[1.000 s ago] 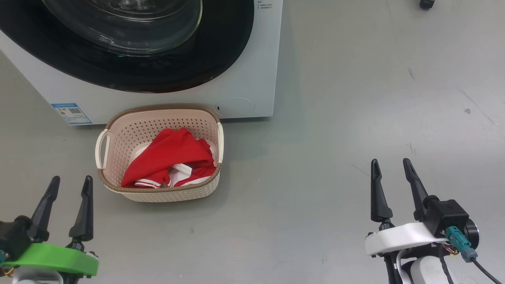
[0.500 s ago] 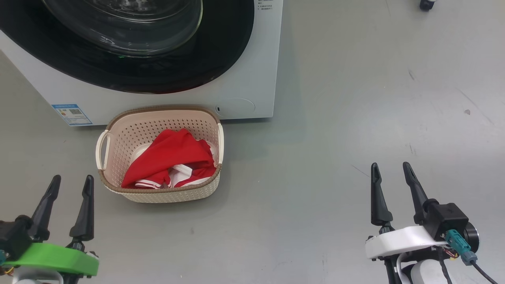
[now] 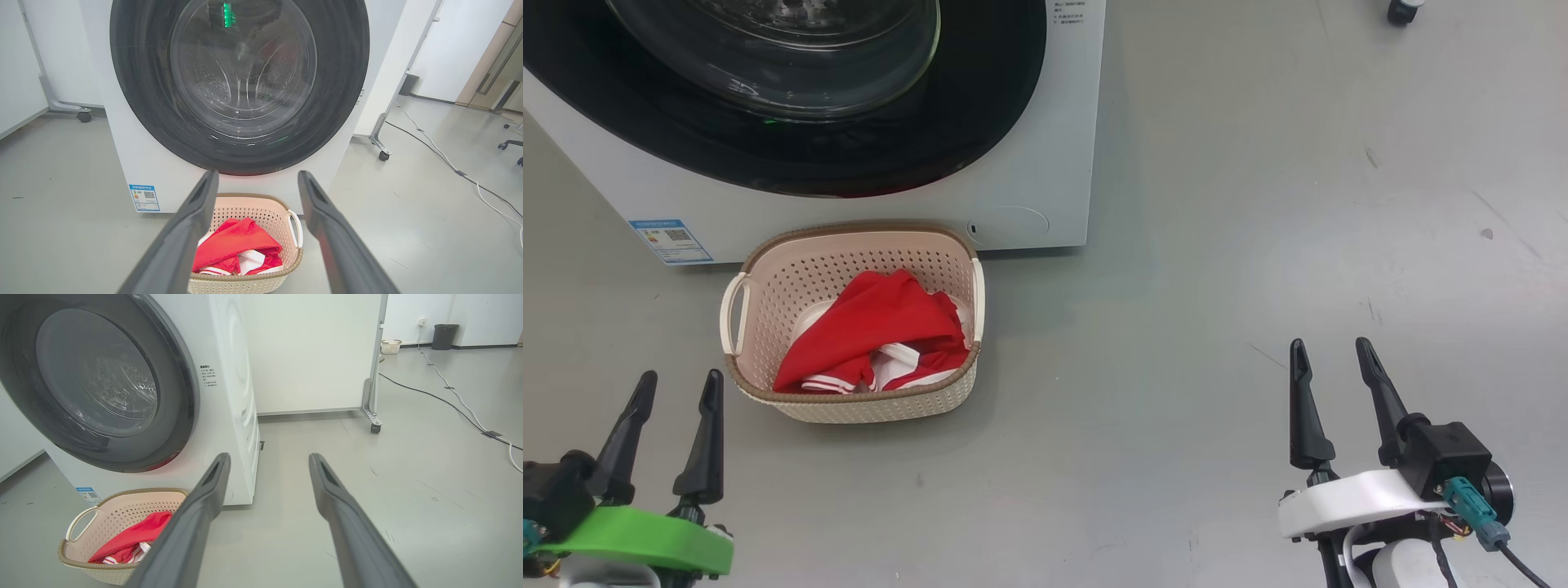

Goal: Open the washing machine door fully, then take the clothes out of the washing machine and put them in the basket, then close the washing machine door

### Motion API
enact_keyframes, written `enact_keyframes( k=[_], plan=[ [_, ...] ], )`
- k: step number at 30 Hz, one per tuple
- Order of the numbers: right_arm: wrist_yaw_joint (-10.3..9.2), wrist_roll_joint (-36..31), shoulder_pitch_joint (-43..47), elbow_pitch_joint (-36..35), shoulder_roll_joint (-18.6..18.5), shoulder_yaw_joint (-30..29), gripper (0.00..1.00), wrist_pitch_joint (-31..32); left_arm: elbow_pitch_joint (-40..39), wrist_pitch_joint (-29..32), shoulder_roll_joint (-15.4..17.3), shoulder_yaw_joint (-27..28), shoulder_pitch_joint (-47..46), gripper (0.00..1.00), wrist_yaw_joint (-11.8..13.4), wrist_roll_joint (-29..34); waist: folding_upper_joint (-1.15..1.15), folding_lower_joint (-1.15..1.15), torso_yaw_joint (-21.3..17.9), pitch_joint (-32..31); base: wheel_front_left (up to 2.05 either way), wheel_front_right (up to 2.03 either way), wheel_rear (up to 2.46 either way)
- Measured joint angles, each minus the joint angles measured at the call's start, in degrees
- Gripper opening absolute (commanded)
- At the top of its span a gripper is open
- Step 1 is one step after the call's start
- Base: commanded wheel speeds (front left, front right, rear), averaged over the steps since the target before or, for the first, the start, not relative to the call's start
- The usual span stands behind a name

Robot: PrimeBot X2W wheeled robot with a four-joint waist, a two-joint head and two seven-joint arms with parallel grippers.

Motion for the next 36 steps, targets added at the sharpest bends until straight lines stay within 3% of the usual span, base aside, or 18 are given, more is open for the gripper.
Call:
enact_keyframes(
  k=[34, 35, 36],
  plan=[
    [0.00, 0.00, 0.43, 0.09, 0.00, 0.13, 1.00, 0.00, 0.22, 0.00, 1.05, -0.66, 0.31, 1.00, 0.00, -2.55, 0.00, 0.00, 0.24, -0.82, 0.00, 0.00, 0.00],
    [0.02, 0.01, 0.44, 0.49, 0.04, 0.13, 0.00, 0.01, 0.55, 0.03, 0.86, -0.77, 0.32, 0.00, 0.04, -2.83, 0.00, 0.00, 0.24, -0.88, 0.00, 0.00, 0.00],
    [0.02, 0.01, 0.58, 1.07, 0.13, 0.15, 0.00, 0.02, 1.11, 0.09, 0.32, -1.03, 0.35, 0.00, 0.09, -2.83, 0.00, 0.00, 0.24, -0.89, 0.00, 0.00, 0.00]
  ],
)
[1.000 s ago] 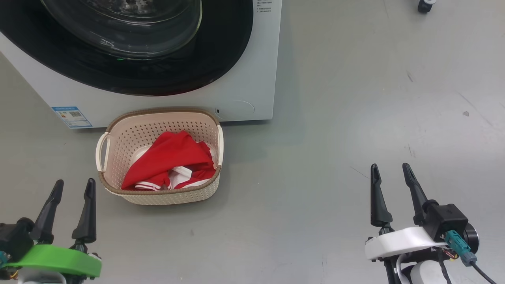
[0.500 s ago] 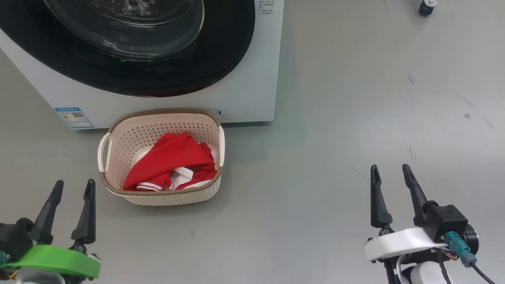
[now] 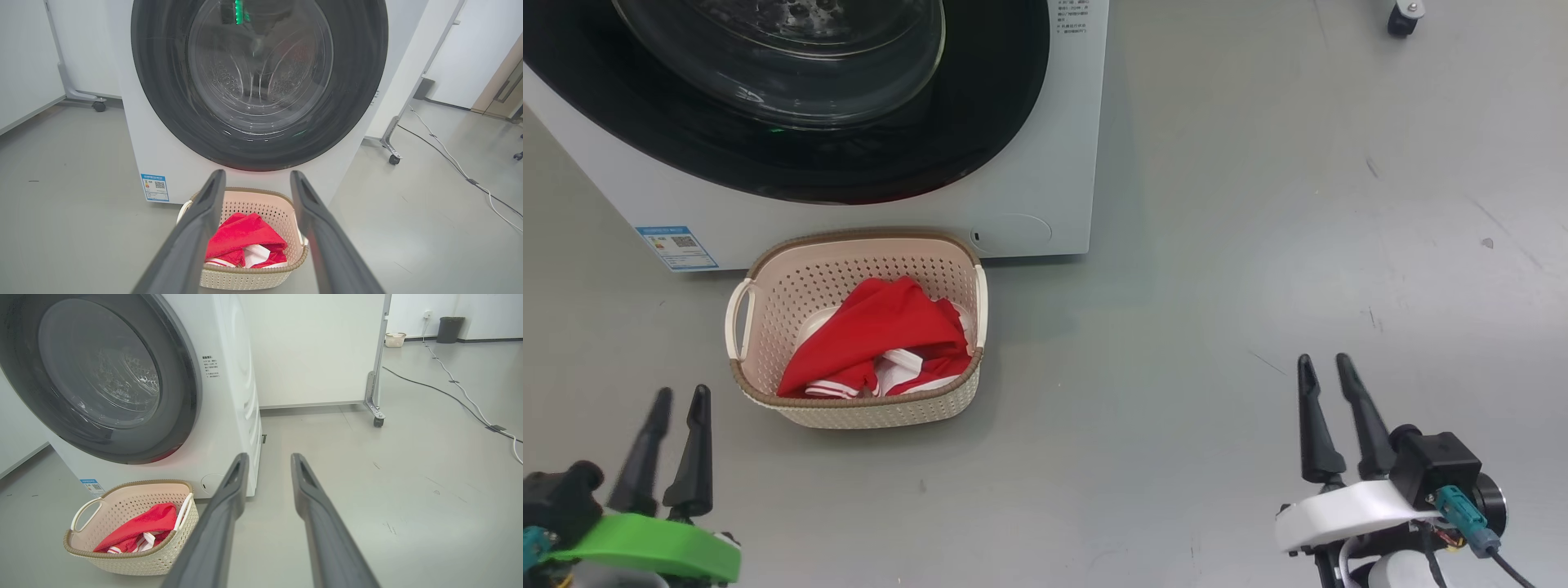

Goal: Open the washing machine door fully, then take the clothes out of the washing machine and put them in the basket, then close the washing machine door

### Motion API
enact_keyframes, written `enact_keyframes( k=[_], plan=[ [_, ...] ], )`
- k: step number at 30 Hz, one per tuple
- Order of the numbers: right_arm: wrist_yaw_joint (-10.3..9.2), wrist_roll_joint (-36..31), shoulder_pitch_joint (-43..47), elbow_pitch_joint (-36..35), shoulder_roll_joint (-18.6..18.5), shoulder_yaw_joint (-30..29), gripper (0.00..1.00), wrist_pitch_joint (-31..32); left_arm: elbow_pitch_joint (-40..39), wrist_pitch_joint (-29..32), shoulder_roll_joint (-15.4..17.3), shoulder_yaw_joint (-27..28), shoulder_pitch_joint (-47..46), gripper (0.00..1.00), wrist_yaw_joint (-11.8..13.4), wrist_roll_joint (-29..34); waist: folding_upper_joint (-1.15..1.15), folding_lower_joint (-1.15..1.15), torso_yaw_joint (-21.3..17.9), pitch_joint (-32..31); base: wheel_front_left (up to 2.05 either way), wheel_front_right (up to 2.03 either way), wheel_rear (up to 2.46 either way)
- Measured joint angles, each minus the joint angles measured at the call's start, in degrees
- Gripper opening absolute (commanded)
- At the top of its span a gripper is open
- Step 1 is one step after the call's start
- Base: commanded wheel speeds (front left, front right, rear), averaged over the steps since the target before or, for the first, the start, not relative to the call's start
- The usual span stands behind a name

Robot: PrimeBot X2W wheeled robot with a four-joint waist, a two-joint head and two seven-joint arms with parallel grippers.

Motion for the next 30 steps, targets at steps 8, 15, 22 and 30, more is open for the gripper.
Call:
enact_keyframes(
  k=[8, 15, 22, 30],
  plan=[
    [0.08, 1.60, 2.11, 1.14, 0.31, 0.74, 0.00, 0.08, 1.91, 0.68, -2.89, -0.93, 0.77, 0.00, 0.00, -1.76, 0.00, 0.00, -0.01, -0.07, 0.00, 0.00, 0.00],
    [0.75, 6.77, 2.94, -0.23, 0.34, 0.73, 0.00, 0.08, 1.91, 1.77, -3.66, -0.33, 0.77, 0.00, 0.00, -5.86, 0.00, 0.00, 0.04, -0.73, 0.00, 0.00, 0.00],
    [1.24, 13.44, 2.94, -0.45, 0.37, -1.03, 0.00, 1.03, 1.90, 3.10, -4.70, 0.43, 0.78, 0.00, 0.01, -9.61, 0.00, 0.00, 0.13, -1.34, 0.00, 0.00, 0.00],
    [1.80, 19.93, 2.91, -0.43, -0.10, -2.33, 0.00, 2.34, 1.92, 4.42, -5.48, 1.49, 0.78, 0.00, 0.01, -13.67, 0.00, 0.00, 0.20, -1.96, 0.00, 0.00, 0.00]
  ],
)
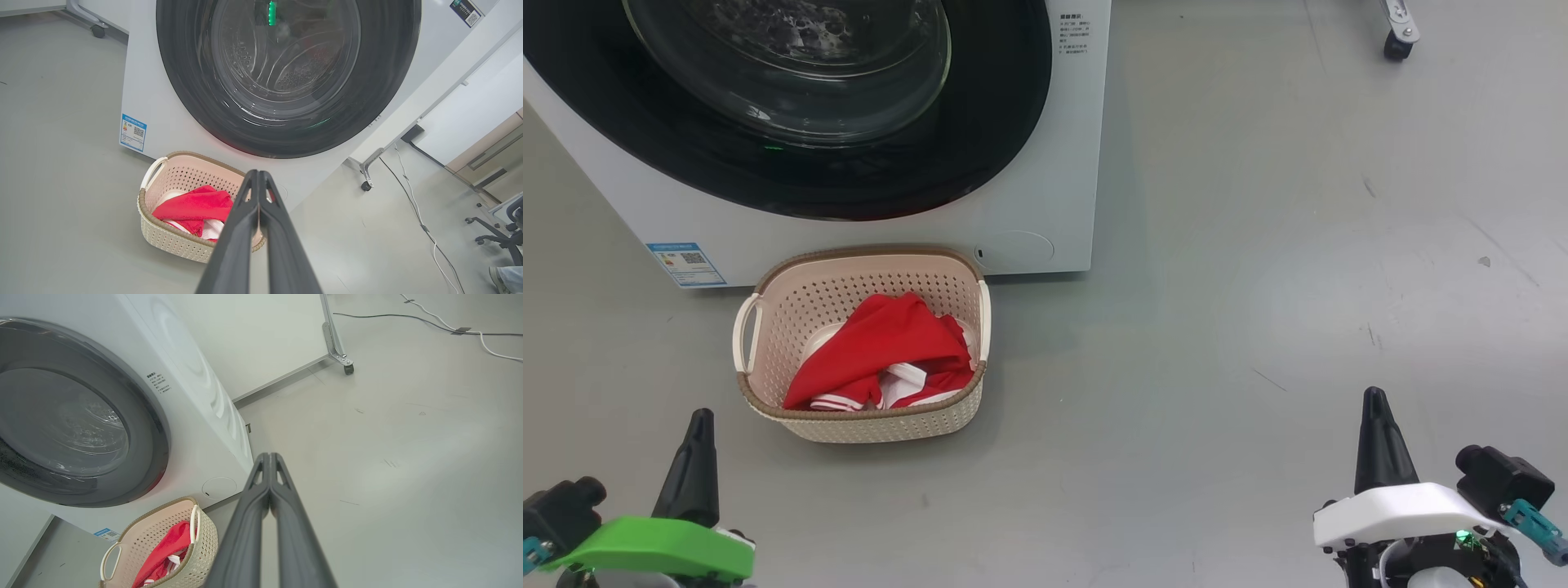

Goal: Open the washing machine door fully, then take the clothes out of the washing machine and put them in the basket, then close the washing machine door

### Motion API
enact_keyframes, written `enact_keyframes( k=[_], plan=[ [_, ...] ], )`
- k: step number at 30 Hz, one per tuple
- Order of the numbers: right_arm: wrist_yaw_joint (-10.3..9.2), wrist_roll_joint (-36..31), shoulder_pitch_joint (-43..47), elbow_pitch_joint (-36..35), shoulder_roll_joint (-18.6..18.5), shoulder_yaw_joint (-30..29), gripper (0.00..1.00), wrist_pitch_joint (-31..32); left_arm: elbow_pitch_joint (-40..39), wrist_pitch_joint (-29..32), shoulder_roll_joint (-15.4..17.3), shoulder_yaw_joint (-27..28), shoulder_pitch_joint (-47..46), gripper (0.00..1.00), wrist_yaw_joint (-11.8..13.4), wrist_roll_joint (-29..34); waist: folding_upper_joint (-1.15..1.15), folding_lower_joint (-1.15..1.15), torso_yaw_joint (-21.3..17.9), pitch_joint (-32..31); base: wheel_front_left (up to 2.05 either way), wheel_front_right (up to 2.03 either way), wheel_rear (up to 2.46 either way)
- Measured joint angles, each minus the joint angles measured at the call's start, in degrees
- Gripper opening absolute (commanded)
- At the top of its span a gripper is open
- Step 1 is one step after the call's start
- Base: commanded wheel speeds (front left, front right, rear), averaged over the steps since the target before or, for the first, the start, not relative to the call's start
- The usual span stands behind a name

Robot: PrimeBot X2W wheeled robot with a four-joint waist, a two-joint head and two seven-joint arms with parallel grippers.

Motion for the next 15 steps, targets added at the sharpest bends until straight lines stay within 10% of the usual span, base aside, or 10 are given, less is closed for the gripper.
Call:
enact_keyframes(
  k=[15],
  plan=[
    [1.80, 12.36, -0.41, 0.94, -1.16, -2.04, 0.00, 2.49, 0.43, 2.89, -1.57, 1.82, -0.01, 0.00, 0.00, -7.98, 0.00, 0.00, 0.10, -1.18, 0.00, 0.00, 0.00]
  ],
)
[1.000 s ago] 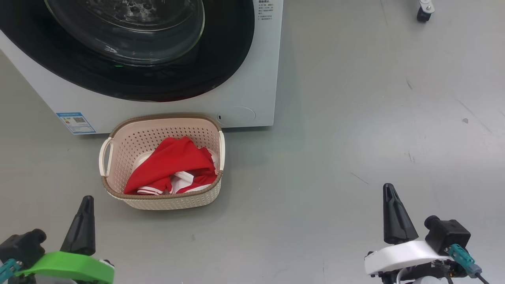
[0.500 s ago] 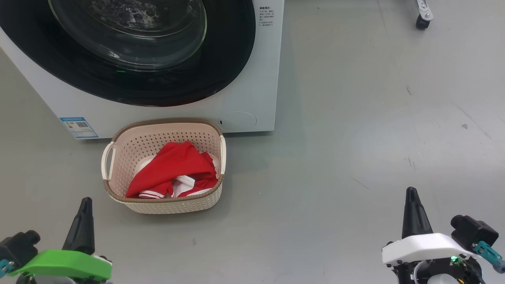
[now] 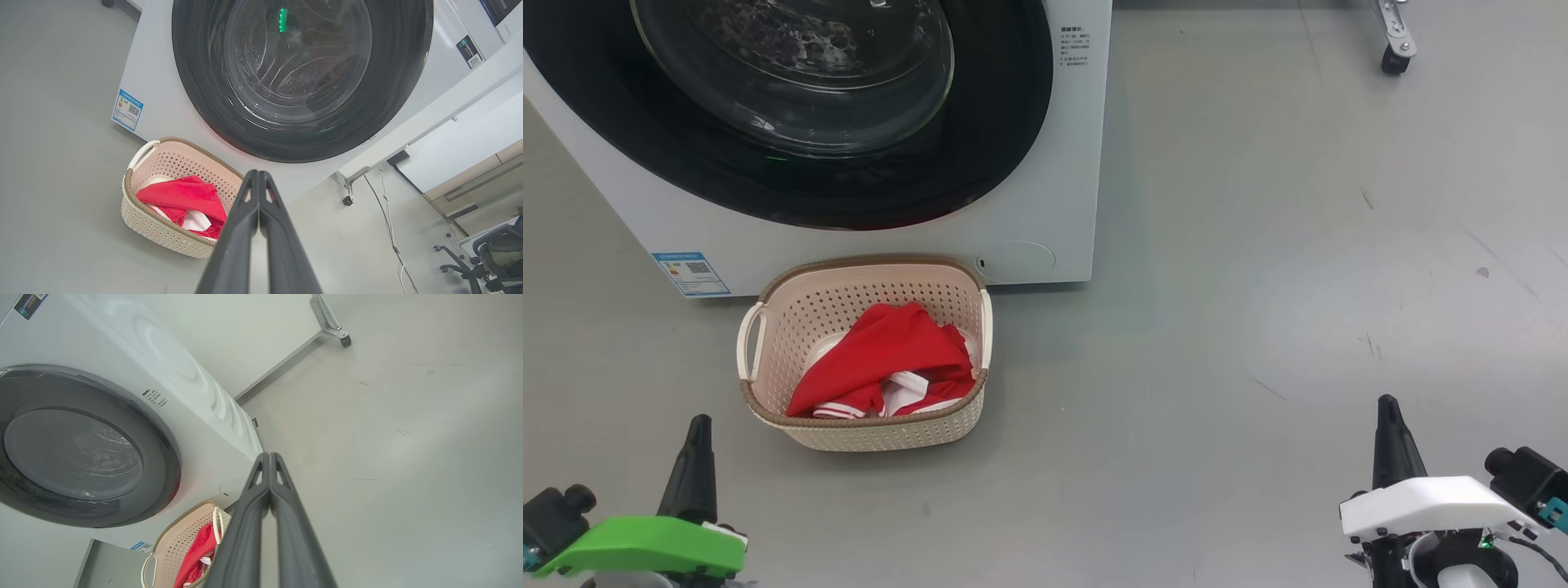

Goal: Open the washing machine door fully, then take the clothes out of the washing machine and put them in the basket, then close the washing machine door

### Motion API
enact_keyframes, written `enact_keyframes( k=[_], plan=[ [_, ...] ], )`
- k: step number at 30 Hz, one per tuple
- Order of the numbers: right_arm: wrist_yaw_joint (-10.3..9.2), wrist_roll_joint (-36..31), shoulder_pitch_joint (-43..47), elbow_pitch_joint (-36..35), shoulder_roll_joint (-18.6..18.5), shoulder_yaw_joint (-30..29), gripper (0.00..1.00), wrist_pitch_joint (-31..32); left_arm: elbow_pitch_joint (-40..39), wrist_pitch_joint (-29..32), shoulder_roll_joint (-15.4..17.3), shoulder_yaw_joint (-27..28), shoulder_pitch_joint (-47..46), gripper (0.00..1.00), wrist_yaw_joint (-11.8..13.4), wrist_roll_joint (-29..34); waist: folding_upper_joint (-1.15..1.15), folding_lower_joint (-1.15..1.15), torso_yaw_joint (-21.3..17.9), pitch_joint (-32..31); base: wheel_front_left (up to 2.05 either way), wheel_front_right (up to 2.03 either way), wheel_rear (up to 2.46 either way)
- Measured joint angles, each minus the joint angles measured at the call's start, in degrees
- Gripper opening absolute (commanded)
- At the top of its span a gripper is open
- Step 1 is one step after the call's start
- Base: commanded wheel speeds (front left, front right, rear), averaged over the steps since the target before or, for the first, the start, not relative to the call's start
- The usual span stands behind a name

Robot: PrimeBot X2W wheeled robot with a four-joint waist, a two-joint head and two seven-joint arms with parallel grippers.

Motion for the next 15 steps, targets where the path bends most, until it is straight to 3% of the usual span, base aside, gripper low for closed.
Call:
enact_keyframes(
  k=[15],
  plan=[
    [2.01, 11.17, -1.14, 1.67, -0.88, -1.77, 0.00, 2.25, 0.49, 2.77, -1.51, 1.71, -0.07, 0.00, 0.00, -7.50, 0.00, 0.00, 0.08, -1.12, 0.00, 0.00, 0.00]
  ],
)
